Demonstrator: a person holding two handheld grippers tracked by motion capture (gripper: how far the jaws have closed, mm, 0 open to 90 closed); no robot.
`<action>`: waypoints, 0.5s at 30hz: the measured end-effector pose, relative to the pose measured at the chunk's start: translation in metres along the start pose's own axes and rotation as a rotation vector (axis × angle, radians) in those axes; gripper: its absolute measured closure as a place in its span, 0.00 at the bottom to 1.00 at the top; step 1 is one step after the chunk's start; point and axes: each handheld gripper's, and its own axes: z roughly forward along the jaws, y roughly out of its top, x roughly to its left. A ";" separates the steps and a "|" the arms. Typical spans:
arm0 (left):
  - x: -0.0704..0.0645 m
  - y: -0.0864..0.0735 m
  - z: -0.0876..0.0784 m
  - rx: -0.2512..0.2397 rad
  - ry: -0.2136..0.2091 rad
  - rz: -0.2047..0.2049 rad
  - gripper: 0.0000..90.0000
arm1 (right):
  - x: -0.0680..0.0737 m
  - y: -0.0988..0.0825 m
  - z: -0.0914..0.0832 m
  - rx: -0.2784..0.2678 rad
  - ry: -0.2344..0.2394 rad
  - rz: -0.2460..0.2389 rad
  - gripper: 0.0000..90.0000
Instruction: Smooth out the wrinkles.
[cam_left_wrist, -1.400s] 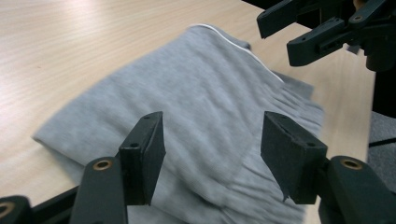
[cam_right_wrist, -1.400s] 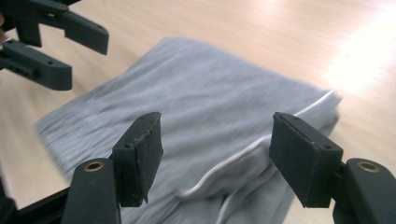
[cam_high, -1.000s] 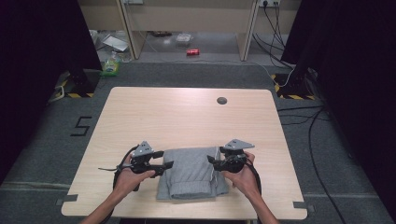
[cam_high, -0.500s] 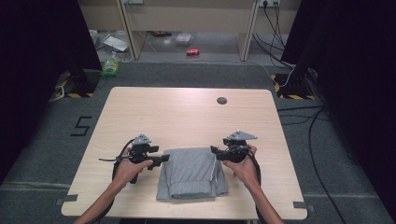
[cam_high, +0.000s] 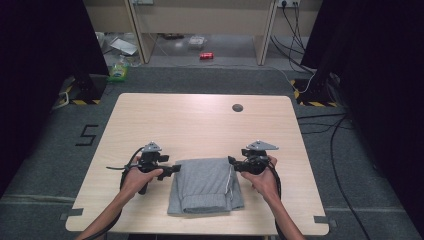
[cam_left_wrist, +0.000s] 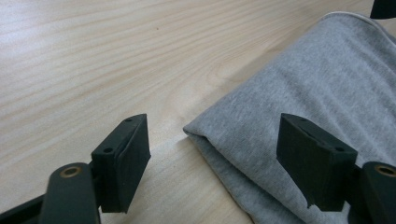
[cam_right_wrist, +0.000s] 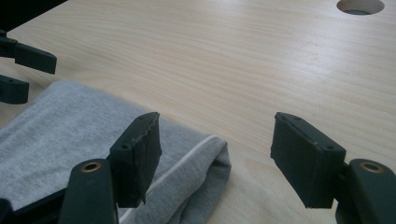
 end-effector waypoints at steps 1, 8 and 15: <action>0.000 0.000 0.000 0.000 -0.001 0.002 0.27 | 0.000 0.000 0.000 -0.002 0.002 -0.001 0.37; -0.002 -0.002 0.001 -0.002 -0.011 -0.001 0.26 | 0.001 0.007 -0.003 -0.020 0.003 -0.007 0.37; 0.000 0.000 0.001 -0.016 -0.013 -0.008 0.24 | 0.002 0.008 0.002 -0.011 0.009 -0.015 0.37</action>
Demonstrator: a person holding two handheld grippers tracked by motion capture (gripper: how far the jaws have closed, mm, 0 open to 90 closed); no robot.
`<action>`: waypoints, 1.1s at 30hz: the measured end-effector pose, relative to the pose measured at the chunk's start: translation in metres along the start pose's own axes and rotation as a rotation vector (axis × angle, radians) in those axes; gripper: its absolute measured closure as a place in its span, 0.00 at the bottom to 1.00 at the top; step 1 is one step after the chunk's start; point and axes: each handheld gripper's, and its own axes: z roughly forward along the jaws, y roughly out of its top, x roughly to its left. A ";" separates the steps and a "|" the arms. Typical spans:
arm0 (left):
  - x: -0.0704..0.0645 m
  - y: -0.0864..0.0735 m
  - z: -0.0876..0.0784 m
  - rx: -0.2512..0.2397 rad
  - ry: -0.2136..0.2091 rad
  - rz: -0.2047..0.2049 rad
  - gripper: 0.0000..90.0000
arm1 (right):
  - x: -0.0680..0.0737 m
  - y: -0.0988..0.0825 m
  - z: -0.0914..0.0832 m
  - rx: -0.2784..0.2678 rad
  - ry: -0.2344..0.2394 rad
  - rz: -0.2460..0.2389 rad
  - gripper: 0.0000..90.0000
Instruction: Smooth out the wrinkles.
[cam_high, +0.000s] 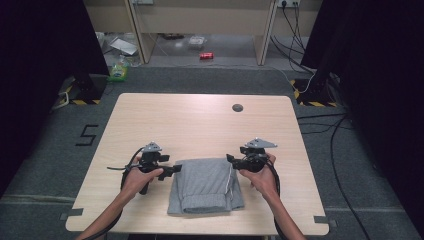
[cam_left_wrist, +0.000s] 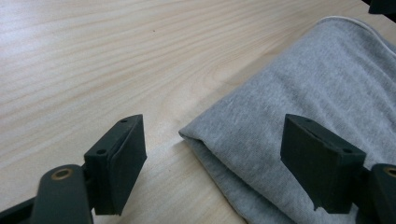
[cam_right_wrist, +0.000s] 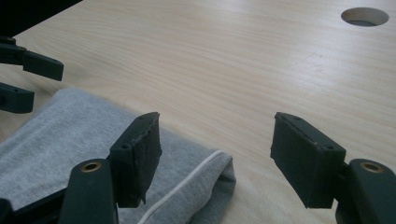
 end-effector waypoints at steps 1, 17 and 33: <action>0.001 0.000 0.000 -0.004 0.000 -0.004 0.24 | 0.000 0.000 0.001 0.003 0.001 0.001 0.37; -0.001 -0.003 0.013 0.016 -0.021 0.006 0.26 | -0.005 -0.022 0.026 0.110 0.019 -0.001 0.43; -0.008 -0.011 0.019 0.013 -0.044 0.068 0.65 | -0.003 -0.028 0.029 0.127 0.064 0.042 0.63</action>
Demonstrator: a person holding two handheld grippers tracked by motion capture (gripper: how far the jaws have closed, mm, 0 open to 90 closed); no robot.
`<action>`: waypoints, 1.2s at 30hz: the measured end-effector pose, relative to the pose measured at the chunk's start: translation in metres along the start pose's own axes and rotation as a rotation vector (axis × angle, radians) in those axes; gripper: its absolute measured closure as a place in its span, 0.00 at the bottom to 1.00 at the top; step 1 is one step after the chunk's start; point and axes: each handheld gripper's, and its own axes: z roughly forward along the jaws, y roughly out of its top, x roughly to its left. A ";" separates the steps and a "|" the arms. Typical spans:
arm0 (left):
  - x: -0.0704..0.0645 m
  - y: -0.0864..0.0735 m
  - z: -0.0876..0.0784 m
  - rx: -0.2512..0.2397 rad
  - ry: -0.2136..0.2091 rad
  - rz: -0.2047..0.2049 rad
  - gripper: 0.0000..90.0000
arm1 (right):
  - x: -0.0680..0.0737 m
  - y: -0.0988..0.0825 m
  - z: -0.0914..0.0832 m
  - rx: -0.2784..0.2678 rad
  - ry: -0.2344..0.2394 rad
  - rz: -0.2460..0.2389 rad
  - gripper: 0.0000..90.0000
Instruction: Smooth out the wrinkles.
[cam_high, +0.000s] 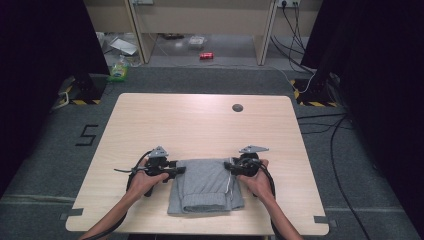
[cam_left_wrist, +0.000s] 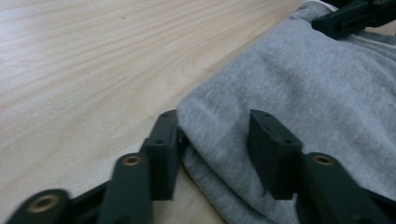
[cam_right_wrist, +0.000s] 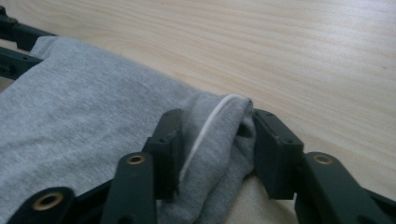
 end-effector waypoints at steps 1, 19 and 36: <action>0.000 0.000 0.000 -0.002 -0.001 -0.001 0.68 | 0.000 0.000 0.000 -0.002 0.000 0.009 0.66; 0.012 0.023 0.013 -0.025 0.068 0.032 0.89 | -0.017 0.019 0.008 -0.069 -0.036 0.061 0.81; 0.047 0.057 0.039 -0.009 0.159 0.001 0.89 | -0.047 0.055 0.042 -0.069 -0.081 0.089 0.81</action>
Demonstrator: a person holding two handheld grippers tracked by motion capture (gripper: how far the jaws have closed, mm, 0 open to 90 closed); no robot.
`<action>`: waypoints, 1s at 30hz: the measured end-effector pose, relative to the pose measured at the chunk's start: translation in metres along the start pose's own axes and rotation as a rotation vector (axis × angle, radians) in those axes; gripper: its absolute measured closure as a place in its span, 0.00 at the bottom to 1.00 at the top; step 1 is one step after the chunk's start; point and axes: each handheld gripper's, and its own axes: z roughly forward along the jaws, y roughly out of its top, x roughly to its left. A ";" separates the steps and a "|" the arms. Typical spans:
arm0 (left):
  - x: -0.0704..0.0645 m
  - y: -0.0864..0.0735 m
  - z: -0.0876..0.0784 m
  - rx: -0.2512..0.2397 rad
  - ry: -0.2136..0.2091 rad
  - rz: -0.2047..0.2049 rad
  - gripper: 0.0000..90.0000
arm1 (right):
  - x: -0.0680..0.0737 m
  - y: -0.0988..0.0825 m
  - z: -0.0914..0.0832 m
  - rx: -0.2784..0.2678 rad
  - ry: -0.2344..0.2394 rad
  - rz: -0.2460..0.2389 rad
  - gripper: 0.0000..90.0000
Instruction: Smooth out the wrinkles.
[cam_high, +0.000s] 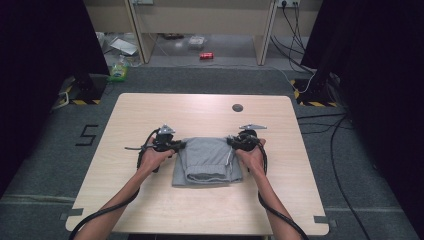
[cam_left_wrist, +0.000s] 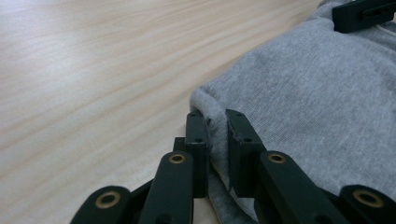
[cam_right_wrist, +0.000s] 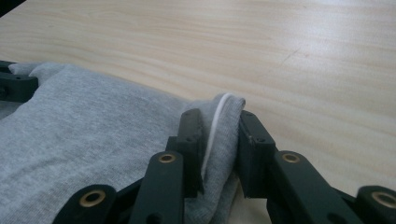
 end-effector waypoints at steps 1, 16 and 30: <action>0.002 0.001 0.001 -0.001 -0.001 -0.006 0.89 | -0.001 0.002 0.002 0.002 -0.002 -0.002 0.81; 0.009 0.002 0.003 0.006 0.000 -0.059 0.72 | -0.012 0.010 -0.003 -0.045 -0.002 0.085 0.67; 0.016 -0.002 -0.024 -0.034 -0.011 -0.120 0.59 | -0.021 0.010 -0.022 -0.079 -0.073 0.128 0.58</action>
